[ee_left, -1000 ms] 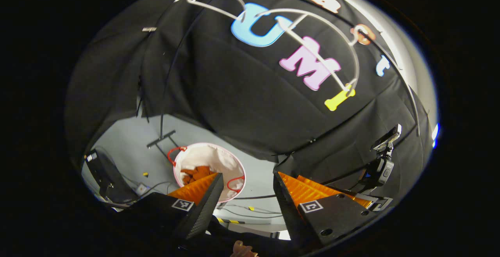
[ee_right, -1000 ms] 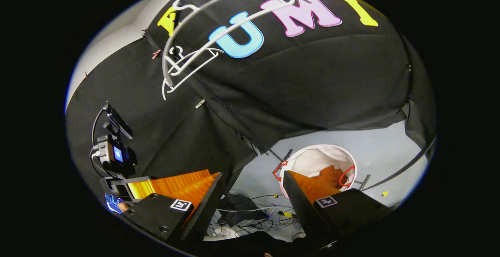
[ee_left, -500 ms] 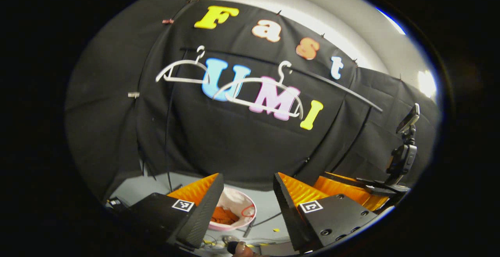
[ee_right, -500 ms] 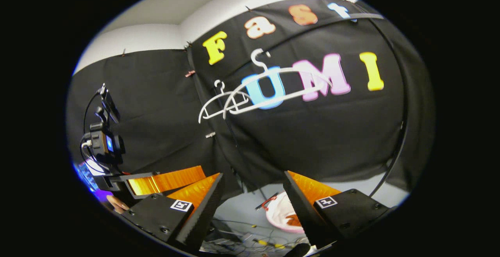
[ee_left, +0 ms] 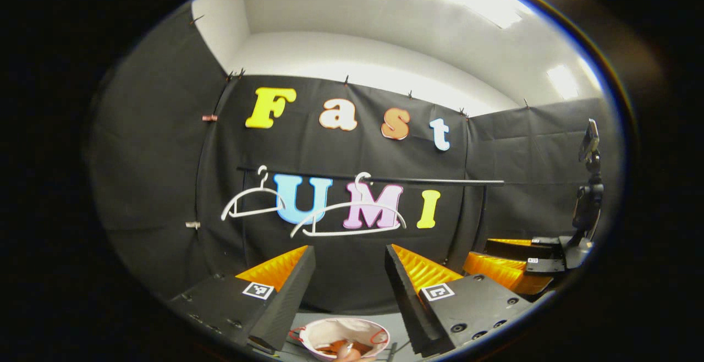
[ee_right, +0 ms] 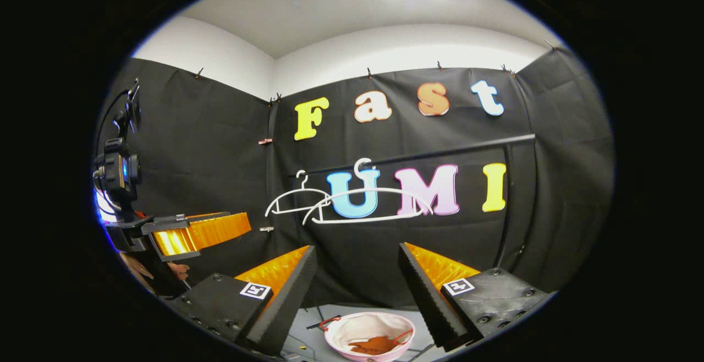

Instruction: Grasp the clothes on the hanger with both hands and then place them into the laundry hamper below.

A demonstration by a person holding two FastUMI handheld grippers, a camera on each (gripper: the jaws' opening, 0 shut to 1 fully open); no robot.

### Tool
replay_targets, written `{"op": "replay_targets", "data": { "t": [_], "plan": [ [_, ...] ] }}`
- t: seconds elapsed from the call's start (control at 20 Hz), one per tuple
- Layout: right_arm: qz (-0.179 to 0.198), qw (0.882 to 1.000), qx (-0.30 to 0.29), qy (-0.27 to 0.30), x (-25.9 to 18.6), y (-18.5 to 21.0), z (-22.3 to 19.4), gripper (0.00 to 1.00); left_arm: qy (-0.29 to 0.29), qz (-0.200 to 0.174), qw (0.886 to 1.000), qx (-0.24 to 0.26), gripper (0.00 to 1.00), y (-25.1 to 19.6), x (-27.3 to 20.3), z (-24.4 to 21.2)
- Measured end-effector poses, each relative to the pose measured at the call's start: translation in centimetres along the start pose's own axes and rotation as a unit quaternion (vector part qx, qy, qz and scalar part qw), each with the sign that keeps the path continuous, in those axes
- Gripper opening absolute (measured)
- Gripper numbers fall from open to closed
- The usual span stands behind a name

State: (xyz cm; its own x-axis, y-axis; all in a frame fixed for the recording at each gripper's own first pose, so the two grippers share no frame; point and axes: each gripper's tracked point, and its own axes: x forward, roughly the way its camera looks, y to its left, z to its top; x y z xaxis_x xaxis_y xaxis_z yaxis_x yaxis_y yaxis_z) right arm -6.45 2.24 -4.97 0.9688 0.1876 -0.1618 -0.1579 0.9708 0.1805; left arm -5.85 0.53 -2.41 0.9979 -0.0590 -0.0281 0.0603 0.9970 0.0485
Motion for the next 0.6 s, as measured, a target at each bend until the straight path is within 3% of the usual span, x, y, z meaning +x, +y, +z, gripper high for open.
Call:
{"op": "replay_targets", "data": {
  "t": [0.2, 0.25, 0.3, 0.6],
  "plan": [
    [-0.023, 0.997, -0.048, -0.049, -1.1, -2.4, 3.6, 1.00, -0.038, -0.002, 0.999, 0.002, 0.82, -3.3, 0.8, 2.3],
    [-0.028, 0.997, -0.048, -0.056, -1.3, -3.1, 4.4, 0.92, -0.044, -0.005, 0.999, -0.002, 0.82, -4.1, 0.9, 2.7],
    [-0.031, 0.997, -0.044, -0.061, -1.5, -3.6, 4.8, 0.99, -0.044, -0.005, 0.999, -0.002, 0.82, -4.6, 0.9, 2.8],
    [-0.021, 0.997, -0.023, -0.072, -1.5, -5.8, 5.4, 0.96, -0.027, 0.017, 0.999, -0.004, 0.82, -5.9, 1.1, 2.2]
  ]
}}
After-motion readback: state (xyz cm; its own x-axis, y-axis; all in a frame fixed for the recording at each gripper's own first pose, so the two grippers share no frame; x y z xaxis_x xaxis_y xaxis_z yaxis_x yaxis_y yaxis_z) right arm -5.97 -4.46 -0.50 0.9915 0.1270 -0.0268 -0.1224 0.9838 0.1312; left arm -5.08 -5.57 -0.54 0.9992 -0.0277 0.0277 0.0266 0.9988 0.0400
